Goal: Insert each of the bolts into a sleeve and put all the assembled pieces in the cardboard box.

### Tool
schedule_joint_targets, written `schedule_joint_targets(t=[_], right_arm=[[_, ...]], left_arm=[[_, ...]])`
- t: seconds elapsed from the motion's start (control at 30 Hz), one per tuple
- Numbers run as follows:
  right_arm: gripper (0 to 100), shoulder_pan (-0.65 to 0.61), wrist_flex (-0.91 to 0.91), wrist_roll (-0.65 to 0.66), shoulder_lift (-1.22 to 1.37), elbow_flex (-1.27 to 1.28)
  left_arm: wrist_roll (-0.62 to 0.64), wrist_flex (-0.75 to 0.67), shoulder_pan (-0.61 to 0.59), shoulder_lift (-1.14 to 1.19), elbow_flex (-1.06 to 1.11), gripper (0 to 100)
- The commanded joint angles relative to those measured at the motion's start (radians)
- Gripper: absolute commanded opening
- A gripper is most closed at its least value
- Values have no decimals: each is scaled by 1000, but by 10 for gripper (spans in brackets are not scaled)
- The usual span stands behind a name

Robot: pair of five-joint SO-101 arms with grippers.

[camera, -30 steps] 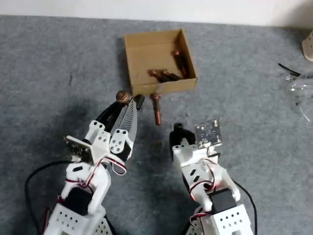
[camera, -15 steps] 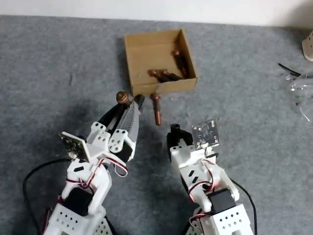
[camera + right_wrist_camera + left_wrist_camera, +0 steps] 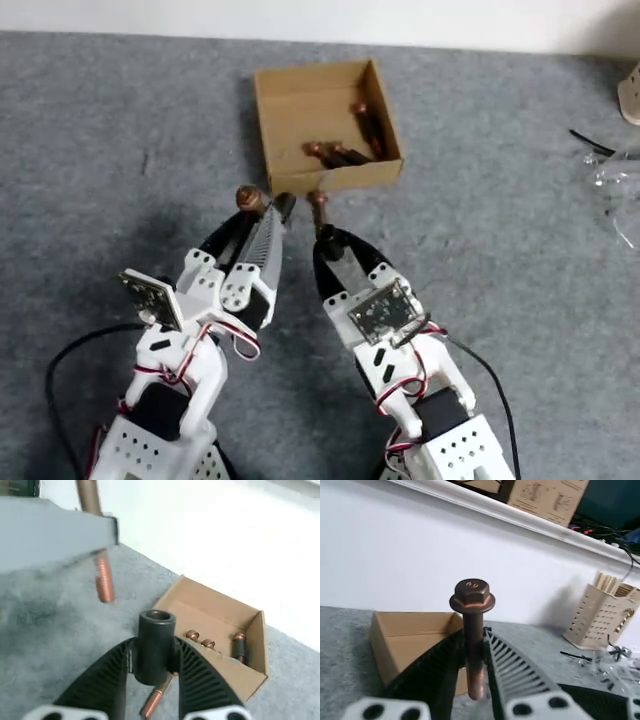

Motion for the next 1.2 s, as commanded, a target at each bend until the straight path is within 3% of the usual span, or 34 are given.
schedule_joint_targets(t=[0.0,0.27,0.5,1.17], right_arm=[[5,-10,-50,23,-21,154],[5,-113,71,25,-21,156],[5,-120,81,25,-21,156],[5,-82,77,25,-21,156]], left_arm=[[6,-34,70,-27,18,6],[2,-129,108,-25,-8,6],[3,-138,110,-24,7,6],[6,11,142,-22,24,6]])
